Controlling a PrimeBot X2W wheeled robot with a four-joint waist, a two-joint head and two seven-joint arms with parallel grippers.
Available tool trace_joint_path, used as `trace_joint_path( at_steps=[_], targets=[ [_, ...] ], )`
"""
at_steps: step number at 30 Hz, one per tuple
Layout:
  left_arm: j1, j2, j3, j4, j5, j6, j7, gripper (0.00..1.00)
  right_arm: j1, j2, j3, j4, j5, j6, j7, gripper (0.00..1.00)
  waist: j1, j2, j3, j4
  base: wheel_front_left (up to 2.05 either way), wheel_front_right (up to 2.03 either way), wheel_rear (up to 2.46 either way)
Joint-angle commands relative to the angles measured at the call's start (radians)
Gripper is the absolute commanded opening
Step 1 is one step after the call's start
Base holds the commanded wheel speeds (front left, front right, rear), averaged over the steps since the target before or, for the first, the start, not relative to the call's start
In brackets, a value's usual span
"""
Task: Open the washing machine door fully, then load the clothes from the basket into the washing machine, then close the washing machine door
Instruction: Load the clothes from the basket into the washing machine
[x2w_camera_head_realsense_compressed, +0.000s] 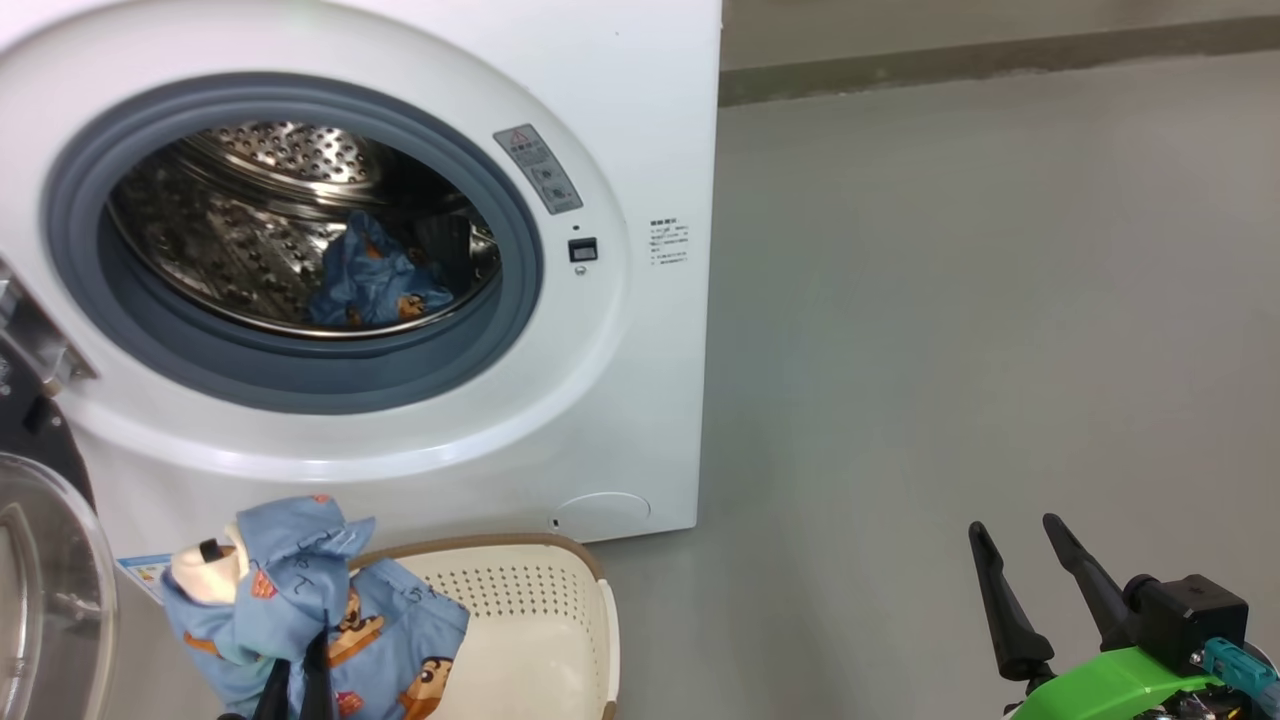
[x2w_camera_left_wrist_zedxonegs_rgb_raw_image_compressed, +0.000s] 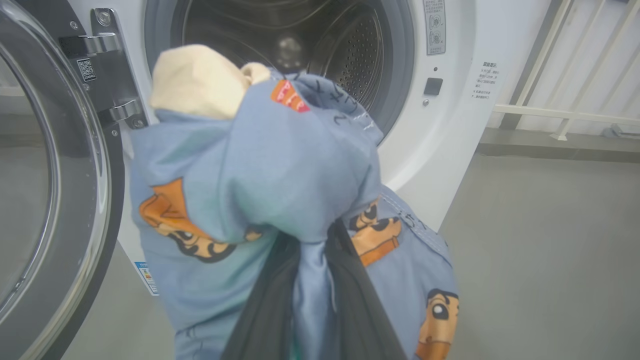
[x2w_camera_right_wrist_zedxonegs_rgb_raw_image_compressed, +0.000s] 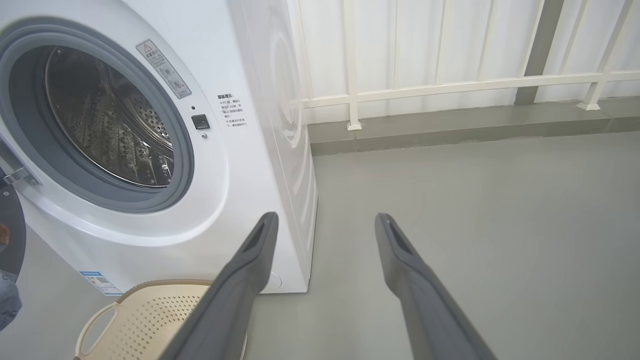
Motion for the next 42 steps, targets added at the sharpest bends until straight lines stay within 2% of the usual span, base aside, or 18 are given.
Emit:
trace_joint_path(
  at_steps=[1,25,32,41,42],
  targets=[
    [-0.014,0.012,0.028,-0.032,-0.005,0.005,-0.007,0.00,-0.008,-0.010,0.019,-0.031,-0.005,0.007,-0.001,1.00,0.0001,0.0000,-0.009,0.008,0.00,0.00,0.00],
    [-0.026,0.021,0.013,-0.029,-0.030,0.014,0.004,0.00,-0.008,0.001,0.055,-0.031,0.007,0.007,-0.006,1.00,0.0001,0.0000,0.024,0.011,0.00,0.00,0.00],
    [-0.119,0.044,0.025,0.000,-0.048,0.012,0.018,0.00,-0.051,0.004,0.067,-0.047,0.013,0.007,-0.013,1.00,0.0001,0.0000,0.130,-0.028,0.00,0.00,0.00],
    [-0.416,0.088,0.042,0.094,-0.066,0.013,0.017,0.00,-0.135,0.006,0.072,-0.083,0.011,0.007,-0.034,1.00,0.0001,0.0000,0.354,-0.099,0.00,0.00,0.00],
    [-0.416,0.088,0.042,0.094,-0.066,0.013,0.017,0.00,-0.135,0.006,0.072,-0.083,0.011,0.007,-0.034,1.00,0.0001,0.0000,0.354,-0.099,0.00,0.00,0.00]
  ],
)
